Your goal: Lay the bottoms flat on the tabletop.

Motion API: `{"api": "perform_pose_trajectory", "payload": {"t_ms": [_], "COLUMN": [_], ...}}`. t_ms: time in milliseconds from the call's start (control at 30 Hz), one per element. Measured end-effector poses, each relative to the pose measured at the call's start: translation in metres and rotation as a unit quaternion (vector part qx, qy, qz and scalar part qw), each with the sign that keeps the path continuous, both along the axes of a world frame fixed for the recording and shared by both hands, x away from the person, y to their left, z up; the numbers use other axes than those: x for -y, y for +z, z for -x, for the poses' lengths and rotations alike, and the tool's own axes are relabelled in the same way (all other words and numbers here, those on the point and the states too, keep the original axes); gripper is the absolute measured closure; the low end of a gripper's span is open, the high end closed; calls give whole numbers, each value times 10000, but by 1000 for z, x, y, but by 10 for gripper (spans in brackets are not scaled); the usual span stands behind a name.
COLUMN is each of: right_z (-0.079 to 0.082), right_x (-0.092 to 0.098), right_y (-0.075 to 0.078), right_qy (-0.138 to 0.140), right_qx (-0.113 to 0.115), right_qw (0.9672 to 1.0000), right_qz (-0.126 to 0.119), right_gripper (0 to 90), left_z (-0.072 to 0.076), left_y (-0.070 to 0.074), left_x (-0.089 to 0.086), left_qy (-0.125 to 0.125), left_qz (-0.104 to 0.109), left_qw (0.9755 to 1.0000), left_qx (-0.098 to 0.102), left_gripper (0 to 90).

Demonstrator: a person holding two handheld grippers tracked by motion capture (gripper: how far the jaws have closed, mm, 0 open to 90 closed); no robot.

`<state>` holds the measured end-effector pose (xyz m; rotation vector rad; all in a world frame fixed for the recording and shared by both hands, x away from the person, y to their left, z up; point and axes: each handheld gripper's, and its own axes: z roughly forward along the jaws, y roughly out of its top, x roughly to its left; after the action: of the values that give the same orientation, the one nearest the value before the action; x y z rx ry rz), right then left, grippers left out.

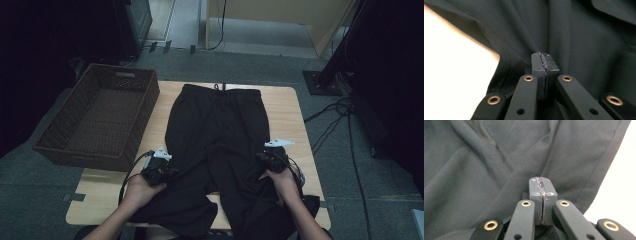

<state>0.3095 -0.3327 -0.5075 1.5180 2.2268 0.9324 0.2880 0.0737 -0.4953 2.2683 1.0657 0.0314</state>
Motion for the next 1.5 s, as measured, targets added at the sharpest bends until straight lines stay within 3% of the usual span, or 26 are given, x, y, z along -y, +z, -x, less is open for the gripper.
{"api": "perform_pose_trajectory", "payload": {"t_ms": [100,233,333,500,567,633,700,800,1000,1100,1167,1267,1333,1433,1500], "right_z": [10,6,-8,-40,-50,-59,-67,-75,-78,-77,-76,-72,-70,-67,-63], "right_x": [3,7,6,2,-2,-8,-12,-14,-13,-14,-15,-18,-18,-18,-17], "right_y": [3,11,15,10,8,6,3,-1,-6,-7,-9,-12,-15,-15,-15], "right_qy": [79,29,-43,-204,-244,-256,-258,-351,-384,-359,-317,-226,-256,-332,-272], "right_qx": [-279,215,555,482,474,513,592,461,447,497,605,841,949,945,972], "right_qw": [9995,9991,9978,9972,9976,9982,9979,9983,9982,9981,9977,9960,9950,9948,9947], "right_qz": [-139,-364,-356,-540,-438,-176,-45,-29,-130,-94,-33,186,183,185,195], "right_gripper": [845,619,541,490,491,502,517,520,560,554,544,530,518,524,615], "left_z": [5,-5,-19,-44,-53,-59,-63,-64,-63,-63,-63,-61,-58,-55,-51], "left_y": [4,14,22,20,15,11,5,0,-2,-3,-5,-6,-7,-6,-6], "left_x": [-6,-11,-13,-15,-15,-16,-16,-16,-15,-16,-16,-16,-16,-15,-13], "left_qy": [73,287,466,693,805,841,857,811,1077,1116,1125,1084,1051,1021,976], "left_qz": [153,348,308,143,117,66,55,-30,-219,-252,-244,-326,-435,-503,-435], "left_qw": [9999,9987,9975,9959,9953,9951,9955,9960,9920,9913,9914,9907,9895,9891,9904], "left_qx": [-20,218,444,562,523,519,389,370,622,644,618,753,888,937,881], "left_gripper": [762,595,519,455,428,406,355,349,351,399,385,416,476,590,677]}}
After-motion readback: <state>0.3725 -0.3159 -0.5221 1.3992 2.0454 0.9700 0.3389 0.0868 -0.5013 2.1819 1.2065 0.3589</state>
